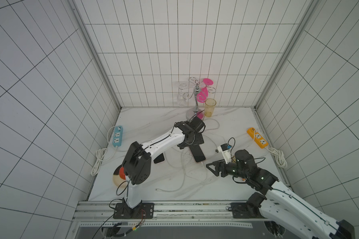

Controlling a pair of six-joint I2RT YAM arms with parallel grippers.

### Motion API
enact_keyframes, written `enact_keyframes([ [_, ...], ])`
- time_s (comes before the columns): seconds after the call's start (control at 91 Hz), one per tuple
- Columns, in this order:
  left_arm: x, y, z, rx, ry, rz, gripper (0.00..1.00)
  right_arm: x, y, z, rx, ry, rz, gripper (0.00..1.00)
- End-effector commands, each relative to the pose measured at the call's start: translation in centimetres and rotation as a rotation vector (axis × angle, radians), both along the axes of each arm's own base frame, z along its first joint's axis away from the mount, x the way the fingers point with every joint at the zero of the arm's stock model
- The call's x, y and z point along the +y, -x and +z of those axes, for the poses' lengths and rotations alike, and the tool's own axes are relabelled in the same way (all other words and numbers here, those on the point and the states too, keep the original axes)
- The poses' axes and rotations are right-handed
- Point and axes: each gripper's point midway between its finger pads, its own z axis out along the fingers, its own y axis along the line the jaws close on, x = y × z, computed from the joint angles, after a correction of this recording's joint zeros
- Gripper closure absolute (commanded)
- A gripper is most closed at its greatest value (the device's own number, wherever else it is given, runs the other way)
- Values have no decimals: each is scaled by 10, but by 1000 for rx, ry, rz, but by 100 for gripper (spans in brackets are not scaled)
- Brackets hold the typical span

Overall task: Plug the charging cable into the phone
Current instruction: Place the phone at the center of the board, then pick up the charging cable from the center of the board.

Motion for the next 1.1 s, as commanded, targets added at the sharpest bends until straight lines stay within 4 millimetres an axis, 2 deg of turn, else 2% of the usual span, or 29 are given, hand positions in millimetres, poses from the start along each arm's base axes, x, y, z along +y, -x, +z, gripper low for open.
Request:
enact_keyframes([
  [0.0, 59, 14, 44, -110, 100, 117, 2, 29, 16, 12, -59, 7, 153, 35],
  [0.044, 85, 27, 47, -127, 116, 162, 1, 45, 24, 8, -74, 35, 214, 35],
  [0.187, 156, 72, 27, -126, 140, 294, 2, 103, 64, -16, -175, 192, 452, 35],
  [0.297, 196, 102, 15, -128, 139, 385, 2, 144, 91, -39, -219, 285, 601, 34],
  [0.396, 216, 118, 7, -132, 162, 438, 2, 175, 106, -57, -254, 329, 684, 33],
  [0.539, 230, 132, -3, -98, 153, 470, 3, 204, 118, -79, -284, 382, 752, 32],
  [0.704, 235, 138, -7, -97, 146, 474, 3, 220, 131, -102, -295, 428, 804, 32],
  [0.836, 236, 138, -7, -111, 151, 478, 3, 223, 124, -125, -280, 493, 767, 36],
  [1.088, 235, 135, -1, -109, 145, 472, 3, 214, 112, -150, -308, 585, 729, 46],
])
